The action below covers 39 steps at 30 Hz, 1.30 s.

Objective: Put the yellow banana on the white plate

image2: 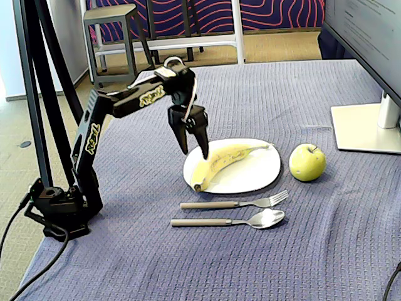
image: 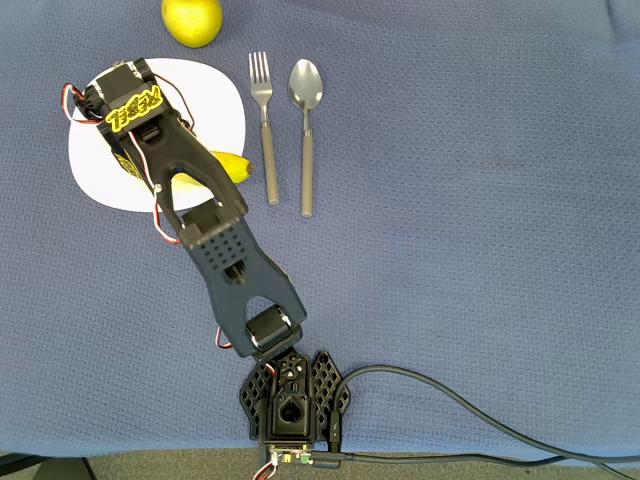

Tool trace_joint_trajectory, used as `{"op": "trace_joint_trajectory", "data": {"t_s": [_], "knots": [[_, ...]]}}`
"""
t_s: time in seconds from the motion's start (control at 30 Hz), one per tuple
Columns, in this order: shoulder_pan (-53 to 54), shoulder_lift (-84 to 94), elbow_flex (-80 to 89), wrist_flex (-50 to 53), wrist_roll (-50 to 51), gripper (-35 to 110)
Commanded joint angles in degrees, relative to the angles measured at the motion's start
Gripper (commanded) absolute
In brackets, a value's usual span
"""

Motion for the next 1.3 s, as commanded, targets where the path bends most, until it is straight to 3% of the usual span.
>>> {"op": "trace_joint_trajectory", "data": {"t_s": [0.0, 0.27, 0.43, 0.63, 0.97, 1.1, 1.27], "knots": [[3.08, 14.33, 8.35, -0.53, -1.41, 0], [14.85, 39.37, 32.78, -11.95, -18.46, 0], [23.91, 53.70, 50.89, -25.05, -37.97, 0], [32.34, 73.56, 70.31, -31.90, -60.64, 0], [37.79, 94.57, 96.77, -39.73, -69.35, 0], [38.41, 99.76, 102.66, -37.18, -68.38, 0], [39.29, 104.94, 108.19, -34.28, -78.05, 0]]}}
